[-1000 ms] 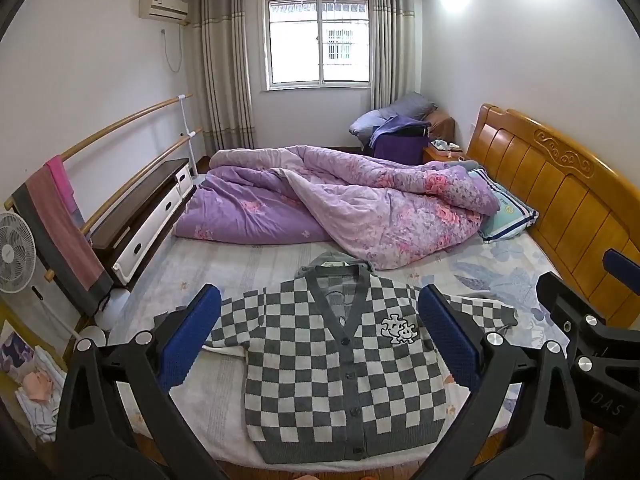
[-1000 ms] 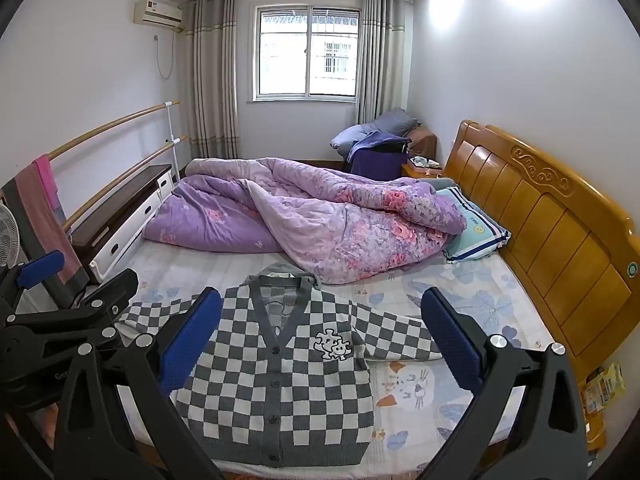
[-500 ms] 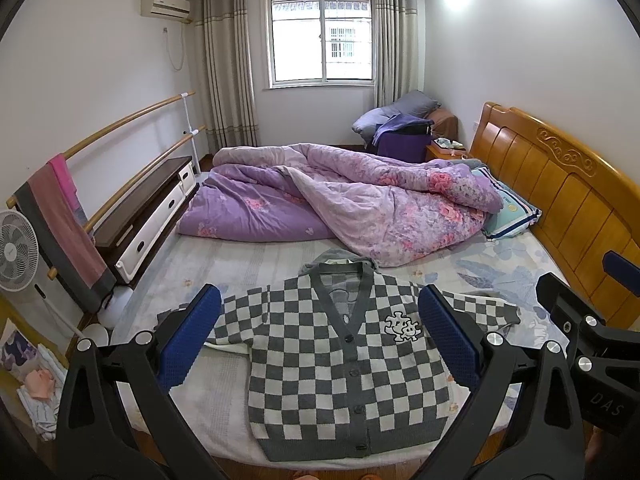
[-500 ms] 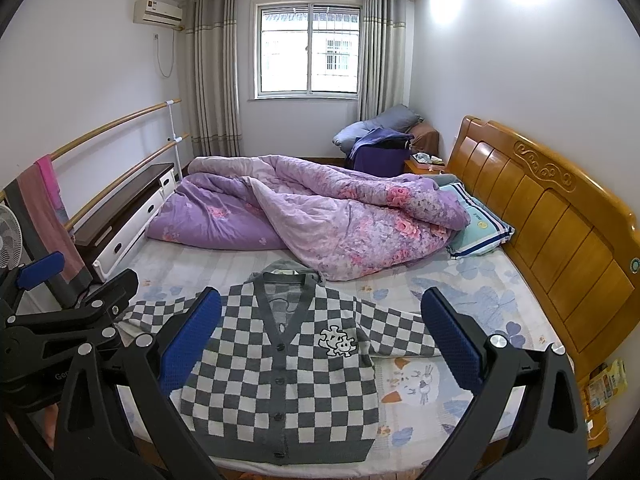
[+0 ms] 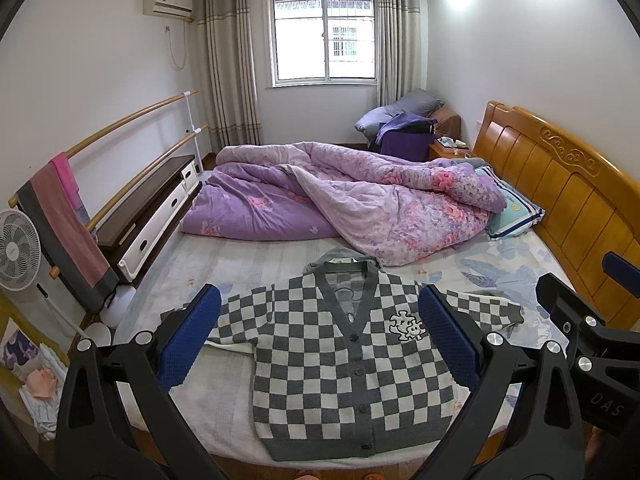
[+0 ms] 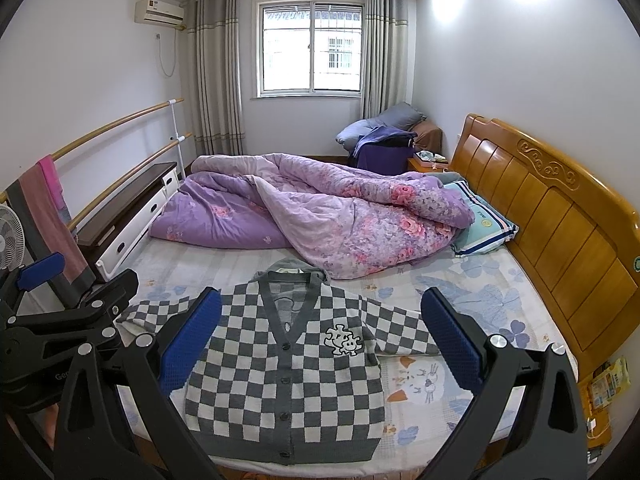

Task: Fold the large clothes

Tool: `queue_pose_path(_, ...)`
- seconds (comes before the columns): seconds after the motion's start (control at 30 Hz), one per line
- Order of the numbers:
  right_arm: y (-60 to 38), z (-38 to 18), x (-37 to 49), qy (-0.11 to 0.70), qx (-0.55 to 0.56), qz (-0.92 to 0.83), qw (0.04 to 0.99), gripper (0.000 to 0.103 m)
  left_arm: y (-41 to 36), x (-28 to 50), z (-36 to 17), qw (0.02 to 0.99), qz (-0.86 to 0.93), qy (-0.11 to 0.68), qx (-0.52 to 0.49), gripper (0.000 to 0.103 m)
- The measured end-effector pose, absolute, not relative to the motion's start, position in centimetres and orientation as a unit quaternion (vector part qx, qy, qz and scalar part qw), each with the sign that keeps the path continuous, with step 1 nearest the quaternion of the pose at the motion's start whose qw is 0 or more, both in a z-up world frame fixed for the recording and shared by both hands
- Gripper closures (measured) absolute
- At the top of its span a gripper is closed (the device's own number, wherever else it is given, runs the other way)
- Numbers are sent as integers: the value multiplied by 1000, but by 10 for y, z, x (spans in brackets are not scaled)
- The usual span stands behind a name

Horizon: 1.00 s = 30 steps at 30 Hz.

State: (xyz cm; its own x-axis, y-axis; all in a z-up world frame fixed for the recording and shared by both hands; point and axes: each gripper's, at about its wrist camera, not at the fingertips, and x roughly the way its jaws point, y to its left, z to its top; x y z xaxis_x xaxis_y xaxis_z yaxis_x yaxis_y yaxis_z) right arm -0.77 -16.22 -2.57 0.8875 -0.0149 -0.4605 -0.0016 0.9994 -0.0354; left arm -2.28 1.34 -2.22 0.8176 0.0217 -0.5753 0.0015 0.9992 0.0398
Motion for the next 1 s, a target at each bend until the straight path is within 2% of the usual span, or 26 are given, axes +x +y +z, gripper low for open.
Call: queue_pose_path(1.0, -155, -28, 2, 247, -18, -4, 969, 7, 13, -18, -25, 951, 5, 307, 18, 5)
